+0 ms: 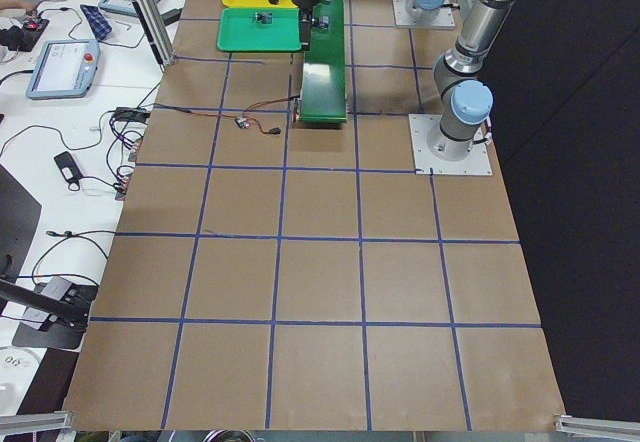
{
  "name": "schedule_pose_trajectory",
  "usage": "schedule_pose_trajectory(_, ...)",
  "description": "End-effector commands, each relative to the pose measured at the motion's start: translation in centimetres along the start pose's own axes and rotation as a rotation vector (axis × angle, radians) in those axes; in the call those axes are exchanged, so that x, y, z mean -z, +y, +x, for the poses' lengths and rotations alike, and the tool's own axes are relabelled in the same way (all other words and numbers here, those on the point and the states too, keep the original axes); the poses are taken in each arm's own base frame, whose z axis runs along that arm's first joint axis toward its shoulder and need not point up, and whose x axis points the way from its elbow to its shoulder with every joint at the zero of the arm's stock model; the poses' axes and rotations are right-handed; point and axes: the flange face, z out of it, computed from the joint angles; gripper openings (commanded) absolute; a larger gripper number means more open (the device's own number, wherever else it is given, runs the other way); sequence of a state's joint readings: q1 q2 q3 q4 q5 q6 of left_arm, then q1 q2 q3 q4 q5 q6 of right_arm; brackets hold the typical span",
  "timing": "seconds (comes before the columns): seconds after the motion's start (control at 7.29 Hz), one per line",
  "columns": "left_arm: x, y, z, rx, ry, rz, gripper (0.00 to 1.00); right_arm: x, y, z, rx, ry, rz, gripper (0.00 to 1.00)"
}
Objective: Sort buttons by color to trays
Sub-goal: 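Lower the second yellow button into the yellow tray and open the right gripper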
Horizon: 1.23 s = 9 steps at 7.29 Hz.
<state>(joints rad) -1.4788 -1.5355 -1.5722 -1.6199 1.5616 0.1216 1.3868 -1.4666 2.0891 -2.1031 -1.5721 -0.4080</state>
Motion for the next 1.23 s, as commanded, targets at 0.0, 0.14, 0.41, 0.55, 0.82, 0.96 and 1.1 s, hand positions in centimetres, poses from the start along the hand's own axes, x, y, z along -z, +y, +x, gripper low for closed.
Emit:
schedule_pose_trajectory(0.0,0.0,0.0,0.0,0.002,0.000,0.000,1.00,0.1,-0.1,0.0,0.001,0.001,0.004,0.00)
schedule_pose_trajectory(0.14,0.0,0.0,0.0,0.002,0.000,0.000,1.00,1.0,-0.5,0.2,0.000,0.005,0.027,0.00)
schedule_pose_trajectory(0.41,0.0,0.0,0.0,0.003,0.000,0.000,1.00,2.6,-4.4,1.9,0.009,0.024,0.061,0.00)
schedule_pose_trajectory(0.55,0.0,0.0,0.0,0.005,0.000,0.000,1.00,3.5,-8.2,3.7,0.013,0.047,0.079,0.00)
schedule_pose_trajectory(0.82,0.0,0.0,0.0,0.007,0.000,0.000,1.00,4.2,-15.7,7.9,0.009,0.112,0.084,0.00)
schedule_pose_trajectory(0.96,0.0,0.0,0.0,0.007,0.000,0.000,1.00,4.3,-17.4,9.4,0.055,0.113,0.071,0.05)
schedule_pose_trajectory(1.1,0.0,0.0,0.0,0.007,0.000,0.000,1.00,4.0,-17.5,11.5,0.065,0.102,0.057,0.07)
